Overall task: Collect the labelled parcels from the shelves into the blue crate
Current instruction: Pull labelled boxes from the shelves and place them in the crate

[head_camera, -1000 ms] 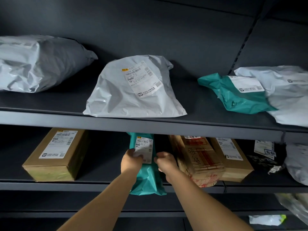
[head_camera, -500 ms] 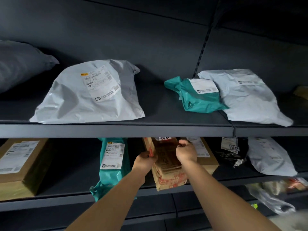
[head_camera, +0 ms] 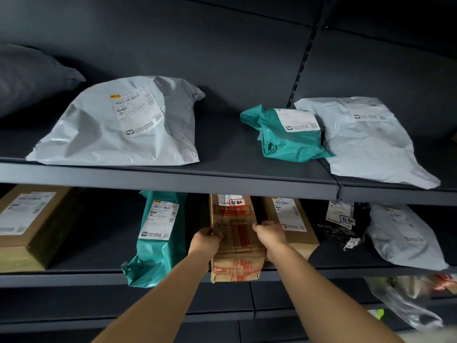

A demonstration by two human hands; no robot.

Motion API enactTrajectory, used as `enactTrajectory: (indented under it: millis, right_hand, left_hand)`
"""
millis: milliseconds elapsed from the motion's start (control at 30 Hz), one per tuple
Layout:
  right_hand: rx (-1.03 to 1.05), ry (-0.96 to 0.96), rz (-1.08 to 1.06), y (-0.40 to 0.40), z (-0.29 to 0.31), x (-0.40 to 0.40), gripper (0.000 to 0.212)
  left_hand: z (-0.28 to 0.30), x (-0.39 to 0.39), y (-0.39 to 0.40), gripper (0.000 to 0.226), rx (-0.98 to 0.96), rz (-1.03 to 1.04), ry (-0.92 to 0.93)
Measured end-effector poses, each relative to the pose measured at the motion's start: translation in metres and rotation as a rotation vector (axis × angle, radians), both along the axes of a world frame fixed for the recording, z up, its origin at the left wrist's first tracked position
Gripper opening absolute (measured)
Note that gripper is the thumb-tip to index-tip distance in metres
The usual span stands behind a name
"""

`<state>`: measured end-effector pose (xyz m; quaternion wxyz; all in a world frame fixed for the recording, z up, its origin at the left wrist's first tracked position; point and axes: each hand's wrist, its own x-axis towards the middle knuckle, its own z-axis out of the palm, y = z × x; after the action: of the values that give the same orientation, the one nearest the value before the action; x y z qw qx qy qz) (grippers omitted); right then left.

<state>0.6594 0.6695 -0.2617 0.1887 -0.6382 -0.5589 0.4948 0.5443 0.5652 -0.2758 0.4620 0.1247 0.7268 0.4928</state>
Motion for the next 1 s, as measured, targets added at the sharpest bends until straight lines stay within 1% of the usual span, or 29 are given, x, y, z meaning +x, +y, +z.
enactTrajectory:
  millis: [133,200,300,400,567,667,767,900,1000]
  right_hand:
    - [-0.035,0.028,0.002,-0.010,-0.010,-0.002,0.031]
    - [-0.024,0.041,0.008,-0.015,-0.012,-0.004,0.032]
    - [-0.008,0.038,0.001,-0.024,-0.009,-0.003,0.038]
    - [0.010,0.031,0.018,-0.034,-0.006,0.001,0.034]
    - [0.048,-0.006,0.037,-0.052,-0.004,0.010,0.026]
    - [0.030,0.037,-0.004,-0.065,0.000,0.015,0.027]
    - [0.044,0.061,-0.039,-0.083,0.005,0.018,0.034]
    - [0.020,0.136,-0.089,-0.109,0.010,0.021,0.039]
    - [0.029,0.141,-0.100,-0.127,0.015,0.026,0.039]
  left_hand:
    - [0.002,-0.001,-0.015,0.033,-0.027,0.015,0.051]
    - [0.005,0.000,-0.023,0.037,-0.025,0.010,0.051]
    - [0.006,0.004,-0.034,0.036,-0.001,0.040,0.044]
    - [0.005,0.007,-0.045,0.032,0.037,0.082,0.022]
    - [0.010,0.014,-0.064,0.026,0.079,0.082,0.019]
    - [0.011,0.017,-0.077,0.031,0.101,0.060,0.028]
    - [0.013,0.019,-0.091,0.039,0.113,0.061,0.034]
    - [0.017,0.022,-0.113,0.038,0.146,0.066,0.029]
    - [0.021,0.024,-0.128,0.038,0.163,0.067,0.033]
